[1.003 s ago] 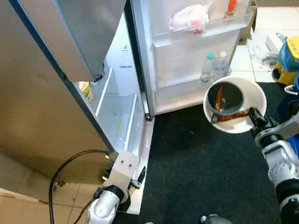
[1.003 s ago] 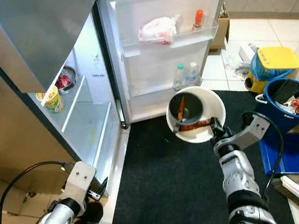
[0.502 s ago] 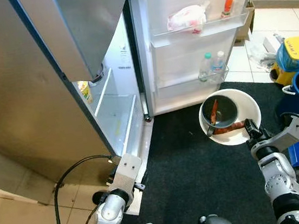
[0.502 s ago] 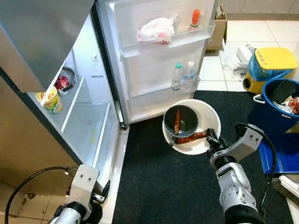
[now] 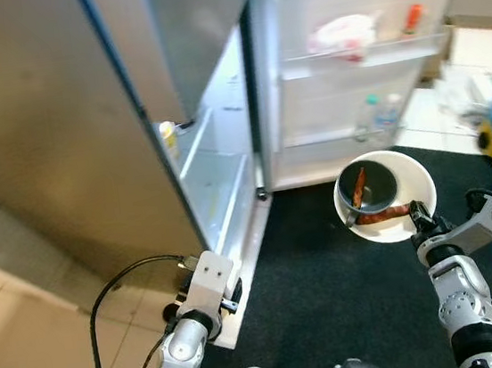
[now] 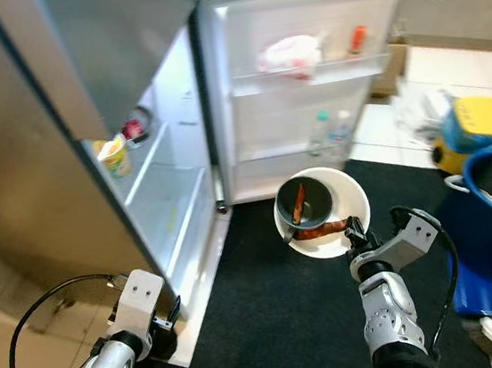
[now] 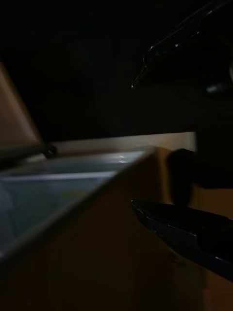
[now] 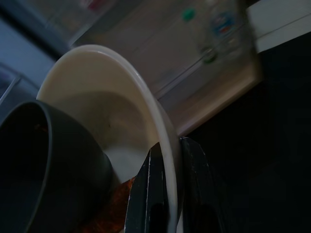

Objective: Restocking fridge

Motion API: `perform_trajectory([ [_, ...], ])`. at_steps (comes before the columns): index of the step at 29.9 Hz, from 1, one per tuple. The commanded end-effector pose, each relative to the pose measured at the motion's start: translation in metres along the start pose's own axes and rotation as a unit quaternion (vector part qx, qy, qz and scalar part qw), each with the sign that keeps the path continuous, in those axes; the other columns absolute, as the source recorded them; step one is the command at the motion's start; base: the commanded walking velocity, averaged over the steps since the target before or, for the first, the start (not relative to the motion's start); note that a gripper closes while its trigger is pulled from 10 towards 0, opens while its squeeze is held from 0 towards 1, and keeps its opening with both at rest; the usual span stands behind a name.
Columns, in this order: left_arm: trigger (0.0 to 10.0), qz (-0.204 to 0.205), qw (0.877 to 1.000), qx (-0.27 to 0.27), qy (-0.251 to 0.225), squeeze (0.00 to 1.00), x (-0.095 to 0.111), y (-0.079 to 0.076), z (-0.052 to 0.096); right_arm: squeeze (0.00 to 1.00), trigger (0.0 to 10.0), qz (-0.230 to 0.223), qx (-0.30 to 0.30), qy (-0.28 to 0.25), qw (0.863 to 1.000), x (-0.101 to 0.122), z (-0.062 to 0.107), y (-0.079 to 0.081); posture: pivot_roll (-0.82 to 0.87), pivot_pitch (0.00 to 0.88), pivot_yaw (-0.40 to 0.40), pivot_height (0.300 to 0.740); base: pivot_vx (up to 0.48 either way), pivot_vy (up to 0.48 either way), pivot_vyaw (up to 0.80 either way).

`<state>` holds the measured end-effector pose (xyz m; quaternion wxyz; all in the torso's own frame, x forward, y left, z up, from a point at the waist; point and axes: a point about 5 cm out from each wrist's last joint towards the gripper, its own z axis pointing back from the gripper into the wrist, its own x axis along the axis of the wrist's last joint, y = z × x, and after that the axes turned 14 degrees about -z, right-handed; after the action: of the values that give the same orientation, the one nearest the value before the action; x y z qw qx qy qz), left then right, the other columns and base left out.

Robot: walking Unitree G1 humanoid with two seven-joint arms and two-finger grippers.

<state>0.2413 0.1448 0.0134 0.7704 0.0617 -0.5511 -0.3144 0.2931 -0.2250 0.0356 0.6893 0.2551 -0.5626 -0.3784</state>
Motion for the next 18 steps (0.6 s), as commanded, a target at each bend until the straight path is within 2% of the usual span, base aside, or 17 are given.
perform_trajectory([
  [1, 10.0, 0.003, 1.000, -0.006, -0.002, 0.00, 0.0012, -0.0063, -0.0016, 0.00, 10.0, 0.005, -0.008, -0.009, 1.000, 0.0043, 0.0013, -0.0030, -0.04, 0.124, -0.011, 0.740, 0.000, 0.000, 0.54],
  [7, 10.0, 0.002, 1.000, -0.007, -0.004, 0.00, 0.0030, -0.0063, -0.0039, 0.00, 10.0, 0.002, -0.015, -0.014, 1.000, 0.0072, 0.0020, -0.0049, -0.05, 0.124, -0.010, 0.740, 0.000, 0.000, 0.55],
  [18, 10.0, 0.000, 1.000, -0.010, -0.008, 0.00, 0.0045, -0.0075, -0.0059, 0.00, 10.0, 0.001, -0.023, -0.021, 1.000, 0.0095, 0.0022, -0.0065, -0.05, 0.122, -0.006, 0.740, 0.000, 0.000, 0.80],
])
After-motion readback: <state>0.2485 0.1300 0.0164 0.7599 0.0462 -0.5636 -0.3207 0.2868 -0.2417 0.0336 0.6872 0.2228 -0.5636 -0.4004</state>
